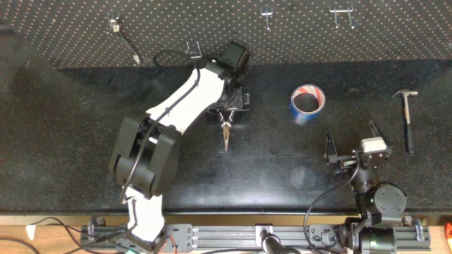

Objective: Place Tools Onto Pegboard

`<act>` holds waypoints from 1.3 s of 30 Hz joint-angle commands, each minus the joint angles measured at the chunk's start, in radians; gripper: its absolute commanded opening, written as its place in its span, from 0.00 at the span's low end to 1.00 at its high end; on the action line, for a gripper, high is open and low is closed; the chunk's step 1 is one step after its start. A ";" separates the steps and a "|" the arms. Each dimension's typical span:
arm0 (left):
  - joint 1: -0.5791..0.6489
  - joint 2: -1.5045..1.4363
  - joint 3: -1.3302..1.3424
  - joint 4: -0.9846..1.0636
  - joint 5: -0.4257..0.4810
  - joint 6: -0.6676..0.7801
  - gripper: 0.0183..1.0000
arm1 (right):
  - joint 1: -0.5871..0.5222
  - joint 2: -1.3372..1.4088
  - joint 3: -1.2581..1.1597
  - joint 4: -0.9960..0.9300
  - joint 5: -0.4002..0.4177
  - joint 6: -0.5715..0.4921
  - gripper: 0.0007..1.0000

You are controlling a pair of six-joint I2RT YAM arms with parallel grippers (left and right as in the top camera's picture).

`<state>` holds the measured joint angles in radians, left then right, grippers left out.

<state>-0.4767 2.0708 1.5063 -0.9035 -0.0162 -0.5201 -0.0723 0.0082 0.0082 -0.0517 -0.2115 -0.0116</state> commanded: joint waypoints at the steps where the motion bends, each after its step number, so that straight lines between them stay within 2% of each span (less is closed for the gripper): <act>1: 0.005 0.031 0.013 -0.023 0.035 0.001 0.95 | -0.001 -0.005 -0.004 -0.001 0.001 0.015 1.00; 2: 0.005 0.031 0.013 -0.023 0.036 0.001 0.93 | -0.001 -0.005 -0.004 -0.001 0.001 0.015 1.00; 4: 0.005 0.031 0.013 -0.023 0.037 -0.006 0.67 | -0.001 -0.005 -0.004 -0.001 0.001 0.015 1.00; 5: 0.005 0.031 0.013 -0.023 0.041 -0.006 0.51 | -0.001 -0.005 -0.004 -0.001 0.001 0.015 1.00; 6: 0.005 0.031 0.013 -0.023 0.047 -0.006 0.40 | -0.001 -0.005 -0.004 -0.001 0.001 0.015 1.00; 7: 0.005 0.031 0.013 -0.023 0.048 -0.006 0.36 | -0.001 -0.005 -0.004 -0.001 0.001 0.015 1.00; 14: 0.005 0.031 0.013 -0.023 0.048 -0.006 0.35 | -0.001 -0.005 -0.004 -0.001 0.001 0.015 1.00; 17: 0.005 0.031 0.013 -0.023 0.048 -0.006 0.25 | -0.001 -0.005 -0.004 -0.001 0.001 0.015 1.00; 18: 0.005 0.031 0.013 -0.024 0.048 -0.005 0.19 | -0.001 -0.005 -0.004 -0.001 0.001 0.015 1.00; 19: 0.005 0.031 0.013 -0.025 0.048 0.006 0.01 | -0.001 -0.005 -0.004 -0.001 0.001 0.015 1.00; 22: 0.003 0.010 0.013 -0.047 0.059 0.005 0.01 | -0.001 -0.005 -0.004 -0.001 0.001 0.015 1.00; 25: 0.005 -0.123 0.013 -0.112 0.025 0.005 0.01 | -0.001 -0.005 -0.004 -0.001 0.001 0.015 1.00; 28: 0.003 -0.405 0.000 -0.228 -0.055 0.005 0.01 | -0.001 -0.005 -0.004 -0.001 0.001 0.015 1.00; 30: 0.004 -0.592 -0.047 -0.230 -0.124 0.005 0.01 | -0.001 -0.005 -0.004 -0.001 0.001 0.015 1.00; 31: 0.013 -0.759 -0.112 -0.205 -0.219 0.005 0.01 | -0.001 -0.005 -0.004 -0.001 0.001 0.015 1.00; 33: 0.035 -0.902 -0.193 -0.101 -0.356 0.005 0.01 | -0.001 -0.005 -0.004 -0.001 0.001 0.015 1.00; 34: 0.038 -0.930 -0.234 -0.001 -0.487 0.006 0.01 | -0.001 -0.005 -0.004 -0.001 0.001 0.015 1.00; 35: 0.037 -0.914 -0.259 0.073 -0.578 0.032 0.01 | -0.001 -0.005 -0.004 -0.001 0.001 0.015 1.00; 38: 0.036 -0.754 -0.281 0.339 -0.719 0.225 0.01 | -0.001 -0.005 -0.004 -0.001 0.001 0.015 1.00; 39: 0.039 -0.688 -0.281 0.465 -0.721 0.270 0.01 | -0.001 -0.005 -0.004 -0.001 0.001 0.015 1.00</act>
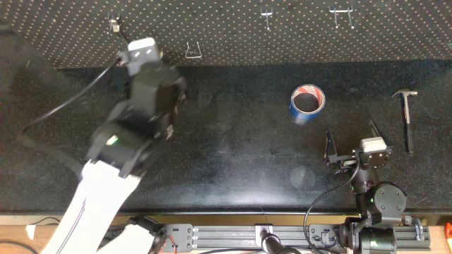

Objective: Place Tools Onto Pegboard

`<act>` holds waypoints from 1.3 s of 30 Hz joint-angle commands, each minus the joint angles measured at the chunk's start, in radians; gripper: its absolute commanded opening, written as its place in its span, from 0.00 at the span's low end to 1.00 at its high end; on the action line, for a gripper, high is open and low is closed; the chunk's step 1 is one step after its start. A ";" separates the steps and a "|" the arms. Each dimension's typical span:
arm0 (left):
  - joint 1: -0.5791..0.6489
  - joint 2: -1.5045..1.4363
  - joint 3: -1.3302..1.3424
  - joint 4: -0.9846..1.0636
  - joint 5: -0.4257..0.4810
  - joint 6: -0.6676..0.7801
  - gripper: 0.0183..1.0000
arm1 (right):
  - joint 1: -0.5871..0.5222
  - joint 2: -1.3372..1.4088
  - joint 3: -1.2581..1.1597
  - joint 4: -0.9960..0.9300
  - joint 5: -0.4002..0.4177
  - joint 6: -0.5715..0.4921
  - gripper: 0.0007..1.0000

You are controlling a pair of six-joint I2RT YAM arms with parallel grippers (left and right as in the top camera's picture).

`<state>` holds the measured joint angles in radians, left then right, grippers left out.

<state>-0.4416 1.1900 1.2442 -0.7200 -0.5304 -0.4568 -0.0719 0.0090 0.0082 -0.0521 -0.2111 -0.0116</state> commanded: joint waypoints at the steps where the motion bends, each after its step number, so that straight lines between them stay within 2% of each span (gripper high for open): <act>1: 0.005 0.238 -0.019 0.385 -0.207 0.235 0.01 | -0.002 -0.006 -0.004 -0.001 0.001 0.015 1.00; 4: 0.027 0.290 -0.019 0.551 -0.192 0.257 0.01 | -0.002 -0.006 -0.004 -0.001 0.001 0.015 1.00; 12: 0.071 0.318 -0.019 0.797 0.003 0.256 0.01 | -0.002 -0.006 -0.004 -0.001 0.001 0.015 1.00; 16: 0.074 0.372 -0.035 0.795 0.040 0.256 0.01 | -0.002 -0.006 -0.004 -0.001 0.001 0.015 1.00; 19: 0.095 0.390 -0.070 0.799 0.100 0.252 0.01 | -0.002 -0.006 -0.004 -0.001 0.001 0.015 1.00; 25: 0.117 0.437 -0.070 0.809 0.108 0.252 0.01 | -0.002 -0.006 -0.004 -0.001 0.001 0.015 1.00; 29: 0.121 0.484 -0.070 0.878 0.169 0.253 0.01 | -0.002 -0.006 -0.004 -0.001 0.001 0.015 1.00; 36: 0.122 0.502 -0.070 0.872 0.170 0.253 0.01 | -0.002 -0.006 -0.004 -0.001 0.001 0.015 1.00; 39: 0.122 0.502 -0.070 0.811 0.177 0.253 0.02 | -0.002 -0.006 -0.004 -0.001 0.001 0.015 1.00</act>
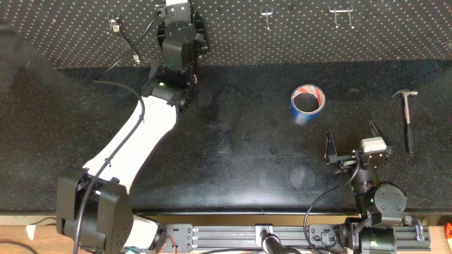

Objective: Place Tools Onto Pegboard

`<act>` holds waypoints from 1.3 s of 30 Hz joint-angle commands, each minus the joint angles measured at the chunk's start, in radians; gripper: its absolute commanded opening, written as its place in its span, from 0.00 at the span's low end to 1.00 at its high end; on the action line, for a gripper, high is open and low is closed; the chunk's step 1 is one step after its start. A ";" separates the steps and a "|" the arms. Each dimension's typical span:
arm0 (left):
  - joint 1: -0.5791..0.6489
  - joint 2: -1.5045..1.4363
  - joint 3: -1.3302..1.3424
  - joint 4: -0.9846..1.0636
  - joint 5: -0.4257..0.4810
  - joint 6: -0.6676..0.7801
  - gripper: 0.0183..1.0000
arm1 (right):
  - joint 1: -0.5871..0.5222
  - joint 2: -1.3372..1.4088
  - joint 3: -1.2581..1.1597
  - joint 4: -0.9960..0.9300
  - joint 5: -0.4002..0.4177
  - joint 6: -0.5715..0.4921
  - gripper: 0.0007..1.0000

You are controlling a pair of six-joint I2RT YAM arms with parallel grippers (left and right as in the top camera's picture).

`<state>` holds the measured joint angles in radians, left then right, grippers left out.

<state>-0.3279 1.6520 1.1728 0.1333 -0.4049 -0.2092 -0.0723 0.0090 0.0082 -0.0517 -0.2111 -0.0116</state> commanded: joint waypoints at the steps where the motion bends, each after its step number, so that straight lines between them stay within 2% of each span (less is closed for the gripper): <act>1: 0.008 0.040 0.001 -0.064 0.051 0.005 0.21 | -0.001 -0.006 -0.004 -0.001 0.001 0.015 1.00; 2: 0.008 0.040 0.001 -0.074 0.051 0.005 0.27 | -0.001 -0.006 -0.004 -0.001 0.001 0.015 1.00; 5: 0.008 0.040 0.001 -0.090 0.050 0.005 0.62 | -0.001 -0.006 -0.004 -0.001 0.001 0.015 1.00; 7: 0.008 0.040 0.001 -0.093 0.051 0.005 0.89 | -0.001 -0.006 -0.004 -0.001 0.001 0.015 1.00; 9: 0.008 0.039 0.001 -0.097 0.050 0.005 0.98 | -0.001 -0.006 -0.004 -0.001 0.001 0.015 1.00; 13: 0.007 -0.009 0.001 -0.204 0.051 0.005 1.00 | -0.001 -0.006 -0.004 -0.001 0.001 0.015 1.00; 16: 0.040 -0.229 -0.030 -0.475 0.063 0.005 1.00 | -0.001 -0.006 -0.004 -0.001 0.001 0.015 1.00; 17: 0.068 -0.306 -0.086 -0.466 0.087 0.005 1.00 | -0.001 -0.006 -0.004 -0.001 0.001 0.015 1.00; 18: 0.119 -0.428 -0.207 -0.416 0.162 0.005 0.99 | -0.001 -0.006 -0.004 -0.001 0.001 0.015 1.00; 20: 0.181 -0.617 -0.432 -0.261 0.231 0.005 1.00 | -0.001 -0.006 -0.004 -0.001 0.001 0.015 1.00; 24: 0.235 -0.966 -0.863 0.028 0.238 0.005 1.00 | -0.001 -0.006 -0.004 -0.001 0.001 0.015 1.00; 33: 0.260 -1.435 -1.151 0.043 0.241 0.005 1.00 | -0.001 -0.006 -0.004 -0.001 0.001 0.015 1.00; 37: 0.255 -1.603 -1.167 -0.098 0.242 0.006 1.00 | -0.001 -0.006 -0.004 -0.001 0.001 0.015 1.00; 39: 0.236 -1.650 -1.167 -0.188 0.270 0.009 1.00 | -0.001 -0.006 -0.004 -0.001 0.001 0.015 1.00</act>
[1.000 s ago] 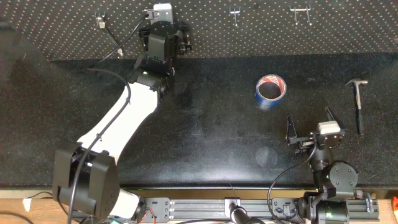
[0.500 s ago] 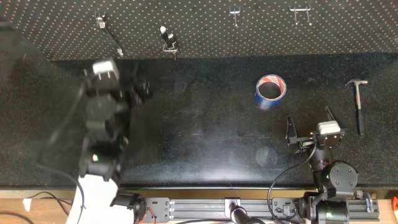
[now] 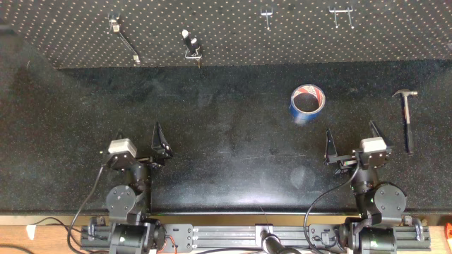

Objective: Place Tools Onto Pegboard

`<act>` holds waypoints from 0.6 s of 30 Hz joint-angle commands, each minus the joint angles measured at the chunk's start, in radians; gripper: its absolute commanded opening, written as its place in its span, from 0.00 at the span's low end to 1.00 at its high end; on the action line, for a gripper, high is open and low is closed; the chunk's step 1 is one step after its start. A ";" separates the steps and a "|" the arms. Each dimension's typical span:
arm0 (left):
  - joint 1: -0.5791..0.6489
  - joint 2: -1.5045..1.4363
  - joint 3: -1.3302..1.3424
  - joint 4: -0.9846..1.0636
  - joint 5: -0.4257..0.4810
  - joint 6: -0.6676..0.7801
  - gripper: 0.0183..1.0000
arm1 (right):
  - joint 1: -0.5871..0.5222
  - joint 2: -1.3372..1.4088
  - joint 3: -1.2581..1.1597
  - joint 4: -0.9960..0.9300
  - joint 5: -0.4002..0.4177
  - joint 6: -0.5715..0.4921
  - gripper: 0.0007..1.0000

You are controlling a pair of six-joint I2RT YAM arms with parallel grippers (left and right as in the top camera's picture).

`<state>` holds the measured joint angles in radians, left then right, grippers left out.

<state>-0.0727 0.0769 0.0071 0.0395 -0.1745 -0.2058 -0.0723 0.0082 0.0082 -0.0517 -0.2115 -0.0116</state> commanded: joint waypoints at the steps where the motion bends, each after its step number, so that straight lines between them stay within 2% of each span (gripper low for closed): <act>1: -0.027 -0.074 -0.002 -0.109 0.051 0.014 1.00 | -0.001 -0.005 -0.004 -0.001 0.001 0.015 1.00; 4: -0.053 -0.074 -0.002 -0.114 0.107 0.118 1.00 | -0.001 -0.005 -0.004 -0.001 0.001 0.015 1.00; 6: -0.053 -0.074 -0.002 -0.116 0.132 0.117 1.00 | -0.001 -0.005 -0.004 -0.001 0.001 0.015 1.00; 8: -0.052 -0.073 -0.002 -0.119 0.200 0.108 1.00 | -0.001 -0.005 -0.004 -0.001 0.001 0.015 1.00; 14: 0.006 -0.074 -0.002 -0.119 0.198 0.109 1.00 | -0.001 -0.005 -0.004 -0.001 0.001 0.015 1.00; 18: 0.127 -0.074 -0.002 -0.119 0.198 0.109 1.00 | -0.001 -0.005 -0.004 -0.001 0.001 0.015 1.00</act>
<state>-0.0090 0.0174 0.0078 -0.0742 0.0082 -0.1085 -0.0723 0.0082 0.0082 -0.0517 -0.2115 -0.0116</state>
